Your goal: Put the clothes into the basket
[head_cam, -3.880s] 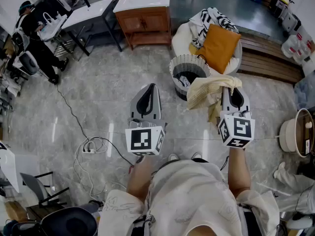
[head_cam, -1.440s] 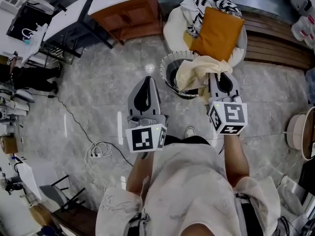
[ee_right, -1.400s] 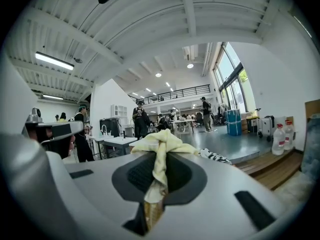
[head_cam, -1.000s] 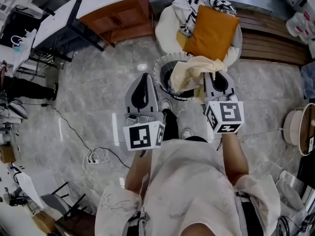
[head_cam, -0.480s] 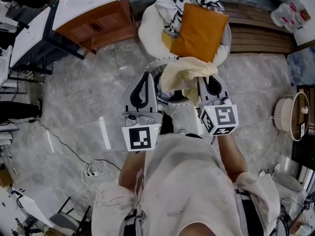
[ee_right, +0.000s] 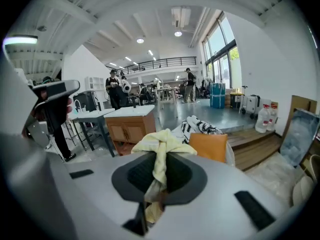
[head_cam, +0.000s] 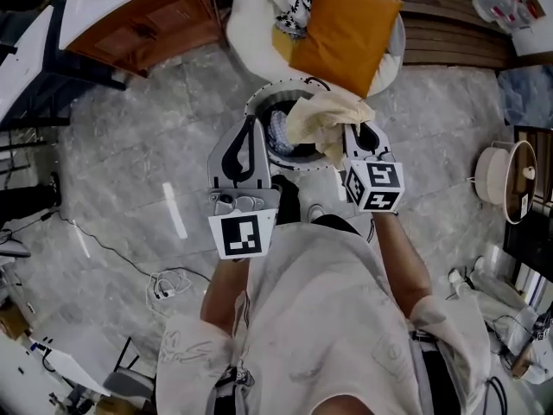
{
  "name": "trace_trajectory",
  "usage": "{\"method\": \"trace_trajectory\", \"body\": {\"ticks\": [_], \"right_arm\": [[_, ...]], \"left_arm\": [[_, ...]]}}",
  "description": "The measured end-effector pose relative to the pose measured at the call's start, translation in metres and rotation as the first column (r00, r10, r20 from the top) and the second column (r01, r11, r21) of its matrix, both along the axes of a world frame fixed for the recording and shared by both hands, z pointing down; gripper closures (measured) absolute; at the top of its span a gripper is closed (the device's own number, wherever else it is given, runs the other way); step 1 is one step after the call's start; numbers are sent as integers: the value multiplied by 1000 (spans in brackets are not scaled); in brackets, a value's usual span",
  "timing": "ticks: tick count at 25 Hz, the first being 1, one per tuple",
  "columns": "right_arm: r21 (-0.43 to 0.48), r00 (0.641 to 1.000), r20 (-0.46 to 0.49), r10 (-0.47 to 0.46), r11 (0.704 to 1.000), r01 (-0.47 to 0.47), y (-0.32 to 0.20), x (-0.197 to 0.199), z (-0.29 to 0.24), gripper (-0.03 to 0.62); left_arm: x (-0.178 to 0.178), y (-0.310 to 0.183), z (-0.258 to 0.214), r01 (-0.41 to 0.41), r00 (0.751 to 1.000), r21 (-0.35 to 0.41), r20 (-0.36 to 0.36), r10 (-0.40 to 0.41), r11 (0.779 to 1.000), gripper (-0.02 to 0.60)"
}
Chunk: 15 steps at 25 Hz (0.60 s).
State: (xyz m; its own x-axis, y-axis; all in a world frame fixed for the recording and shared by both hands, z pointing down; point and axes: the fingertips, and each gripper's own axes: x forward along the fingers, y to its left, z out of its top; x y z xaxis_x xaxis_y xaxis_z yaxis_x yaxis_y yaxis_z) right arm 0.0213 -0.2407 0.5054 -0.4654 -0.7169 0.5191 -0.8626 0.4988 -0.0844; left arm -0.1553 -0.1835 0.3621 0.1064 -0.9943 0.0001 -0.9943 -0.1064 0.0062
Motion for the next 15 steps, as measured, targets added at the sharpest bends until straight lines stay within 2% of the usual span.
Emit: {"method": "trace_trajectory", "body": {"ticks": [4,8,12,15], "right_arm": [[-98,999,-27,47,994,-49,-7,-2,52,582],[-199,993,-60,105,973,-115,-11,3,99,582],[-296,982,-76,173,937,-187,-19,3,147,582],[-367,969,-97,228,896,-248,-20,5,182,582]], "left_arm": [[-8,-8,18,-21,1000,-32,-8,21,999,581],[-13,-16,27,-31,999,-49,-15,30,998,581],[-17,-26,39,-50,999,-67,-18,49,997,581],[-21,-27,50,-68,997,-100,-32,65,993,581]]}}
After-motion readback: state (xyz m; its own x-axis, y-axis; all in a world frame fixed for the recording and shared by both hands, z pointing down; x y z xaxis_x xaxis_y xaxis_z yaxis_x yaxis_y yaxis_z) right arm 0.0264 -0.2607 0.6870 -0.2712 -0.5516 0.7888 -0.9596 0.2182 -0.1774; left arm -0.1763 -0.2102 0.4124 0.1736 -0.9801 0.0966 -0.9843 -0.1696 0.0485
